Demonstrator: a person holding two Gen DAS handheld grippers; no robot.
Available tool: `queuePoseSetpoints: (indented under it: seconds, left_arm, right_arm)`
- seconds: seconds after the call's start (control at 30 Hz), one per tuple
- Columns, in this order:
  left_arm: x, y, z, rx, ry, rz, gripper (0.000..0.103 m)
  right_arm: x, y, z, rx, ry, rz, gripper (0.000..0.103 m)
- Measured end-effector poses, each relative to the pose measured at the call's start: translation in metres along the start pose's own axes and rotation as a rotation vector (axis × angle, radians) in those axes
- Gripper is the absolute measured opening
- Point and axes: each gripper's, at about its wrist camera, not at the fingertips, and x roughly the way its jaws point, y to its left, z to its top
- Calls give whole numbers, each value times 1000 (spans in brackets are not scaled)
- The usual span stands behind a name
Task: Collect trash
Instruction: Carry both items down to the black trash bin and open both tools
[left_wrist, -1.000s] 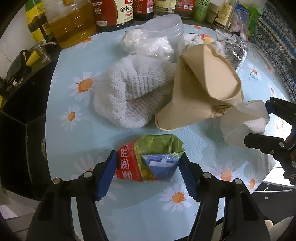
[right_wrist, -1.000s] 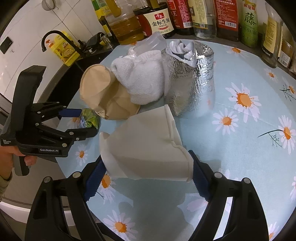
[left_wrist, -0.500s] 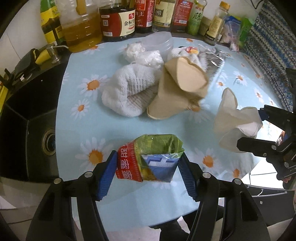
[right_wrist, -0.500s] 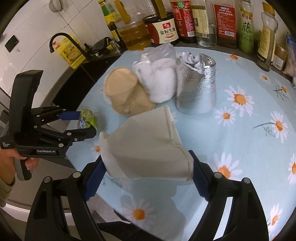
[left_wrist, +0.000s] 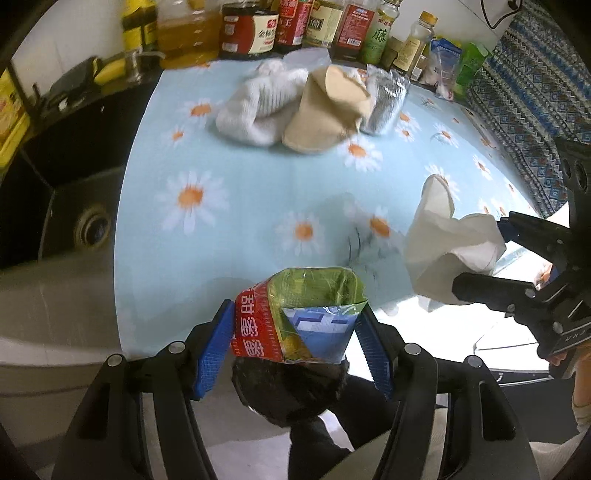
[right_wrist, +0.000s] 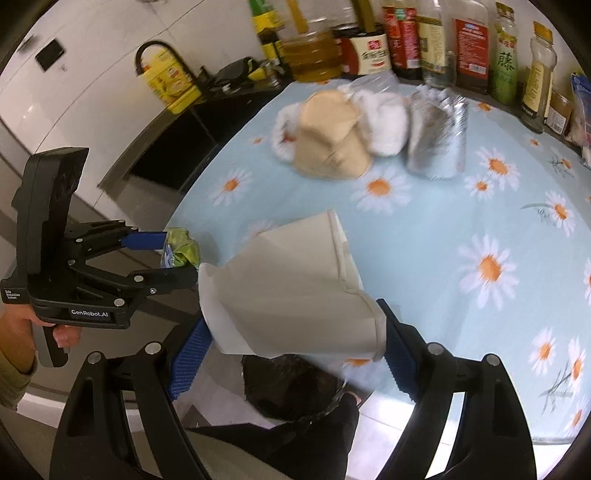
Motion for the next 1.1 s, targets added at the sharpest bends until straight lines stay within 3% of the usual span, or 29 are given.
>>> queuePoseSetpoints:
  seconds: [0.37, 0.6, 1.1]
  left_arm:
    - [13, 20, -77, -112, 70, -35, 63]
    - [32, 29, -106, -157, 117, -62, 63]
    - [53, 35, -114, -175, 157, -96, 65]
  right_arm:
    - [26, 47, -46, -57, 103, 23, 83]
    - [51, 58, -63, -62, 169, 29, 83]
    - [76, 54, -73, -54, 228, 27, 83]
